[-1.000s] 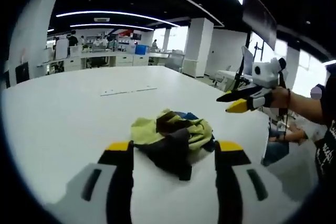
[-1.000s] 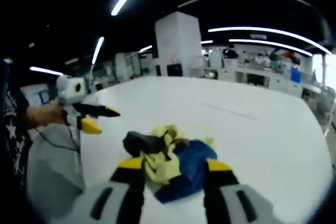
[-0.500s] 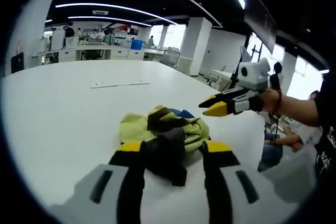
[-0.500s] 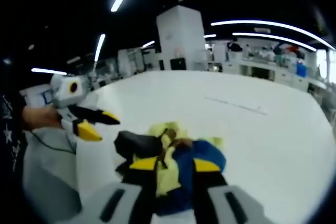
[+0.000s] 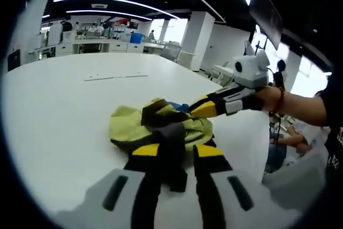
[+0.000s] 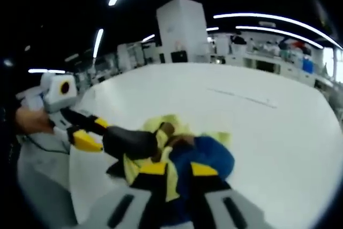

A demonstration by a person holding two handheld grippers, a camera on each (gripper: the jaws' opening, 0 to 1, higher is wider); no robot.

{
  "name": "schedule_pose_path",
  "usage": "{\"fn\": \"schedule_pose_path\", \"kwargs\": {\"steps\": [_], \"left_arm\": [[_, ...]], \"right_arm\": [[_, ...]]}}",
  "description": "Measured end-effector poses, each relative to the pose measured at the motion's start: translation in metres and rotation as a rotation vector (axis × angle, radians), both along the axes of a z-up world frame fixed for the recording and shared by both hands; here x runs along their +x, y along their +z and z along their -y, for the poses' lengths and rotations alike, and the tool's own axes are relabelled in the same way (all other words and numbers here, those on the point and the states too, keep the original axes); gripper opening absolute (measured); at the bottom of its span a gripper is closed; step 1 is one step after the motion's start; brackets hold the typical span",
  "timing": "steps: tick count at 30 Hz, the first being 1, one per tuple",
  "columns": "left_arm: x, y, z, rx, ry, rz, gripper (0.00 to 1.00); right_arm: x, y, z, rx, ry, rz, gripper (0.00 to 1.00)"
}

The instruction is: Fold the garment on the visible template until the final outline fits inside the template.

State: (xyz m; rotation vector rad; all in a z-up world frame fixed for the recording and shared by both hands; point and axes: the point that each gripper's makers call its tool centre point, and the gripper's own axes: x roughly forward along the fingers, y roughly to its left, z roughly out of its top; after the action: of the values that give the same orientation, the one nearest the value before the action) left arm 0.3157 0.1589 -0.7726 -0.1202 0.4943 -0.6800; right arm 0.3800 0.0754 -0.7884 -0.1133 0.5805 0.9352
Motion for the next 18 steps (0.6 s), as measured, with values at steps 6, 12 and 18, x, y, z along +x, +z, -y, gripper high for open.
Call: {"fn": "schedule_pose_path", "kwargs": {"steps": [6, 12, 18], "left_arm": [[0.001, -0.012, 0.0, 0.021, -0.001, -0.015, 0.13], [0.001, -0.013, -0.001, 0.027, -0.002, -0.023, 0.12], [0.0, -0.016, -0.003, 0.036, -0.004, -0.035, 0.1]], "right_arm": [[-0.005, -0.006, -0.005, -0.048, 0.023, -0.002, 0.03], [0.001, -0.003, 0.001, -0.035, -0.035, -0.021, 0.05], [0.007, -0.005, 0.003, -0.002, -0.074, -0.067, 0.02]]}}
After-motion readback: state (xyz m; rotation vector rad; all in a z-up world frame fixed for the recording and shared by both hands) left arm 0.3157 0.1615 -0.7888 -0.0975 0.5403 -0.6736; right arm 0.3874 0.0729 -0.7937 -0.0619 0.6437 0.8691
